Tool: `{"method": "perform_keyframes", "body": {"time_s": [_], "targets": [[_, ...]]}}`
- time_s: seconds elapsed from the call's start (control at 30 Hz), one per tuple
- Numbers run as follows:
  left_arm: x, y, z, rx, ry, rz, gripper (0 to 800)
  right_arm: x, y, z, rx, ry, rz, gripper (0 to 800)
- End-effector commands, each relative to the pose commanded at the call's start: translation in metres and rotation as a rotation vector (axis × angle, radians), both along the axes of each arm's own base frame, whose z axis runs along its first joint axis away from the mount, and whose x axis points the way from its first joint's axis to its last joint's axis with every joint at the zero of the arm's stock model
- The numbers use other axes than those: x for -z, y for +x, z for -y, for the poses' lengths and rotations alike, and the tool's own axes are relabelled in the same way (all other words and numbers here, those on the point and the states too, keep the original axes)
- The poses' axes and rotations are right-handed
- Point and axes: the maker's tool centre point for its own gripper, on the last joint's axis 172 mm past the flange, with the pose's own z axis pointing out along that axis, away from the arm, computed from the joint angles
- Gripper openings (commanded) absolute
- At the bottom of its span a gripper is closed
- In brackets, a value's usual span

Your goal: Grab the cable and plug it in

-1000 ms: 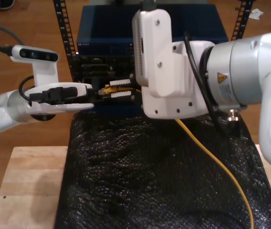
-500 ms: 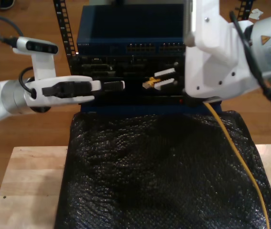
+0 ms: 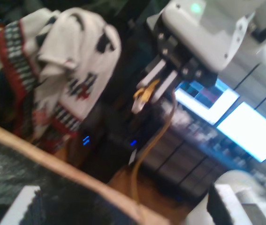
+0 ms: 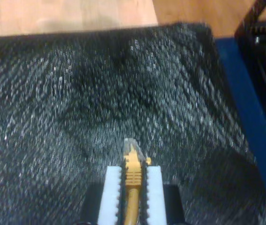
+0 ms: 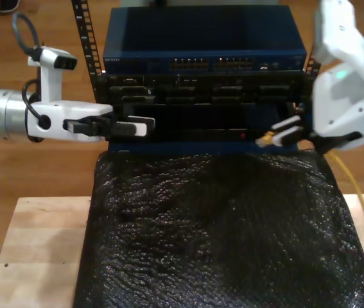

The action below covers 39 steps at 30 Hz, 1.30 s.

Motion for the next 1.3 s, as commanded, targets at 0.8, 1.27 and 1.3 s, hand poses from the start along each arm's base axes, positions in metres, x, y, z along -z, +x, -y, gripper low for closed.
{"method": "perform_keyframes", "body": {"time_s": [0.8,1.27,1.3], "targets": [[0.073,-0.058,-0.137,0.237,0.729,0.204,800,0.079,0.008,0.071,0.066,-0.324,-0.193,1],[0.117,-0.151,-0.266,0.423,0.800,0.328,800,0.089,0.008,0.075,0.061,-0.341,-0.216,1],[0.122,-0.161,-0.273,0.436,0.790,0.336,800,0.090,0.008,0.074,0.059,-0.341,-0.217,1]]}}
